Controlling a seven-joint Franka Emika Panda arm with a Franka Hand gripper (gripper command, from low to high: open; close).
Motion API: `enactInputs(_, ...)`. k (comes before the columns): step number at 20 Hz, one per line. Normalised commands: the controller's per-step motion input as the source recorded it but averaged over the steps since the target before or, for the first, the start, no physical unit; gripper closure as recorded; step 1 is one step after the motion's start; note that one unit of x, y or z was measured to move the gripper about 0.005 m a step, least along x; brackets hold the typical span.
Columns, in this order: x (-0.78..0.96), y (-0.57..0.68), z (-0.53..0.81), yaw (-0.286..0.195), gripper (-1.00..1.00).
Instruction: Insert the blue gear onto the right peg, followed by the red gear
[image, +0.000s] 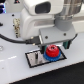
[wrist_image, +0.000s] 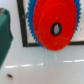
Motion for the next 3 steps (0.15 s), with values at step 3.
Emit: enactInputs(3, 0.01, 0.00, 0.00, 0.000, -1.00)
